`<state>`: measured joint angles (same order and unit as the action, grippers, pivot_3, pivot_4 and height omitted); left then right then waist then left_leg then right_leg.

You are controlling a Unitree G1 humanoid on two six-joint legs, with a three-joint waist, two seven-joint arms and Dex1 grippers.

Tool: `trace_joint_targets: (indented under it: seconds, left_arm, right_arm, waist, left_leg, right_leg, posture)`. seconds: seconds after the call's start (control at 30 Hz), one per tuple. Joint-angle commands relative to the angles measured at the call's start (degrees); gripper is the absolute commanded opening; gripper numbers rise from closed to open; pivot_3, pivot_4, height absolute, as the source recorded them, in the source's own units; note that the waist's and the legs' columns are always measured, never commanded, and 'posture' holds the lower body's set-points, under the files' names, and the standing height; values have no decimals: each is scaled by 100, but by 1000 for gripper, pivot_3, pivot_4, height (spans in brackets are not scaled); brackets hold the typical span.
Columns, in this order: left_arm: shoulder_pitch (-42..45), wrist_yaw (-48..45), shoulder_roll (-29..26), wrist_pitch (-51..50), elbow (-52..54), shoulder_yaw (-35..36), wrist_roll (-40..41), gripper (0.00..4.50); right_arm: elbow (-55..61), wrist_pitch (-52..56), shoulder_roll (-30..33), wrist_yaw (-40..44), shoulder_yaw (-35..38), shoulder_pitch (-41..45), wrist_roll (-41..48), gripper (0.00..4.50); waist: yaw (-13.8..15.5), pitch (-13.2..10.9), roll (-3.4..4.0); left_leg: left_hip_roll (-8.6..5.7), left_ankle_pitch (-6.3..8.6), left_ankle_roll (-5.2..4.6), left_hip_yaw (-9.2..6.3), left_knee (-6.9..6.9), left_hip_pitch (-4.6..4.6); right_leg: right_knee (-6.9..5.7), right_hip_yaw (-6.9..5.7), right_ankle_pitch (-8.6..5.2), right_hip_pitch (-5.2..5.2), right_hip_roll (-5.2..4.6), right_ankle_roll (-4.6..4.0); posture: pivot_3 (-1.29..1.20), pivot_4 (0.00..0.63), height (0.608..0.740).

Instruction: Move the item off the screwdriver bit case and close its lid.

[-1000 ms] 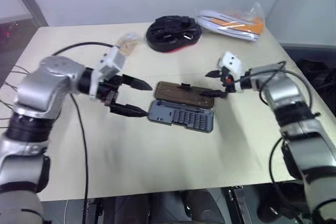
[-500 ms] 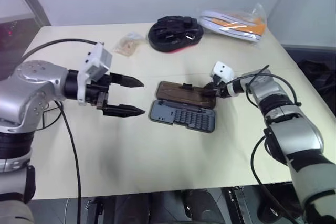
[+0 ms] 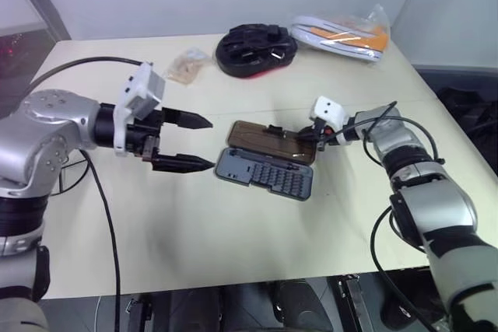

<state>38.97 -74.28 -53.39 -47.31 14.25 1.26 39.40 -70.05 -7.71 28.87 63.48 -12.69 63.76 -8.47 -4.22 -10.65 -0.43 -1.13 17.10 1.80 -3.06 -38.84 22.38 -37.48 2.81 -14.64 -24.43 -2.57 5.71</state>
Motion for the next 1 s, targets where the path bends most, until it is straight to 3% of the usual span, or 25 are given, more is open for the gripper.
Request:
trace_joint_targets:
  seconds: [0.03, 0.23, 0.63, 1.0]
  left_arm:
    - [76, 5, -84, 51, 30, 113, 48, 4500]
    - [35, -39, -120, 56, -7, 113, 41, 4500]
    - [-982, -579, -926, -55, 308, 374, 305, 4500]
    - [-2137, 438, -399, -2, 1235, 511, 479, 4500]
  right_arm:
    - [-25, -39, -138, -53, -18, -43, -124, 15]
    - [47, -350, -163, 128, -5, -113, -179, 15]
    - [539, -1287, -477, 1724, -21, -117, 58, 15]
    - [965, -1131, -628, 1460, -155, -452, -75, 15]
  waist:
    - [-13, 0, 1]
    - [-14, 0, 0]
    - [14, -4, 4]
    - [25, -4, 4]
  left_leg:
    - [0, -1, 1, 1, -1, 0]
    - [0, -3, 5, 1, -5, -4]
    - [4, -3, 5, 0, -5, -1]
    - [4, -3, 6, -7, -11, 0]
  right_leg:
    - [0, 0, 0, 0, 1, -1]
    - [-14, 1, 1, 0, 1, -1]
    - [-15, 2, 0, -3, -5, -1]
    - [-19, 0, 0, -2, -10, -1]
  posture:
    - [0, 150, 740]
    - [0, 150, 740]
    - [0, 150, 740]
    - [0, 150, 740]
